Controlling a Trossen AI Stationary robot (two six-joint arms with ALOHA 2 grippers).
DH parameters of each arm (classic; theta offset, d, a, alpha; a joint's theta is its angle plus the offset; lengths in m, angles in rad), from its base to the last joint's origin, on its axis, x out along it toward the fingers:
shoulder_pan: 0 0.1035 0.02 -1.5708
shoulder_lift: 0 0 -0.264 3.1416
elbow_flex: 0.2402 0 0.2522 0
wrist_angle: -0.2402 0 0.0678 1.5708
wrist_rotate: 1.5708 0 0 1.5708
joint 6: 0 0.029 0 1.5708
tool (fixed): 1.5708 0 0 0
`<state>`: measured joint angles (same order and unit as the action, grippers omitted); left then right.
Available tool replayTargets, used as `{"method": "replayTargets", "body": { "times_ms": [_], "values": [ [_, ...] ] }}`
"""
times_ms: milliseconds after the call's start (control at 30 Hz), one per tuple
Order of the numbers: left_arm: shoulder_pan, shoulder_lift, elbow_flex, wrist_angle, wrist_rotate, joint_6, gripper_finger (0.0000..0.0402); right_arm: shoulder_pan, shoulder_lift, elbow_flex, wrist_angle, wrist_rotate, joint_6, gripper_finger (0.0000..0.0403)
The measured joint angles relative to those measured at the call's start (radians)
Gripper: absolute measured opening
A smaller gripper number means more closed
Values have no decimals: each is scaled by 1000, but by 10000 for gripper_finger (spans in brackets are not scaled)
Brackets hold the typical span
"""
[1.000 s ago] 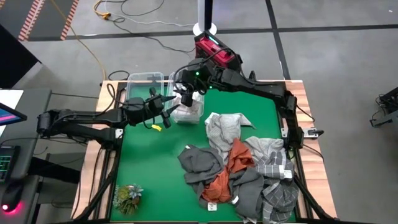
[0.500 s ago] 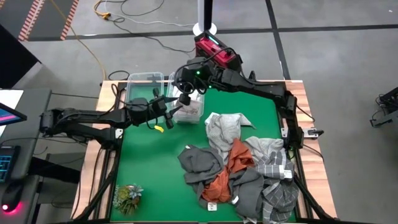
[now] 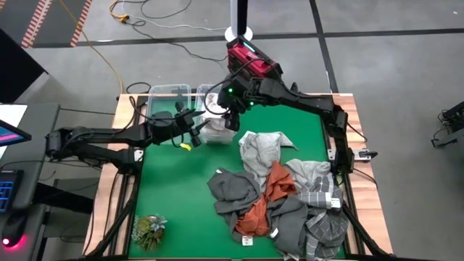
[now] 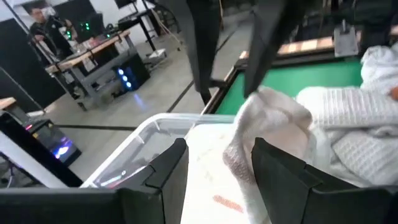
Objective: Sort towels by color in basket
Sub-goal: Put the white towel into the right transparent bin
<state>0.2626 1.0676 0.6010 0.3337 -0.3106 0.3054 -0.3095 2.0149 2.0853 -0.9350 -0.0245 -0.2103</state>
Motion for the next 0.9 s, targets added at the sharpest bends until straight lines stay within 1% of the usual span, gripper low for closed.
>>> {"method": "replayTargets", "body": {
  "times_ms": [200, 300, 500, 633, 700, 767, 900],
  "values": [
    [1, -47, 0, -41, -65, -10, 167, 24, 2, -86, 87, -7, -32, 239],
    [1, -89, 0, -93, -76, -30, 167, 24, 2, -164, 192, -11, -42, 239],
    [-1, -179, 0, -173, -73, -50, 167, -45, 2, -286, 371, -9, -11, 239],
    [-10, -221, 0, -192, -67, -66, 167, -91, 3, -345, 423, -8, 18, 240],
    [-19, -234, 0, -204, -65, -67, 167, -100, 4, -345, 422, -8, 26, 240],
    [-26, -245, 0, -215, -65, -64, 167, -99, -1, -316, 391, -9, 26, 240],
    [-36, -269, 0, -218, -65, -65, 167, -83, -20, -202, 331, -10, 25, 240]
  ]
}}
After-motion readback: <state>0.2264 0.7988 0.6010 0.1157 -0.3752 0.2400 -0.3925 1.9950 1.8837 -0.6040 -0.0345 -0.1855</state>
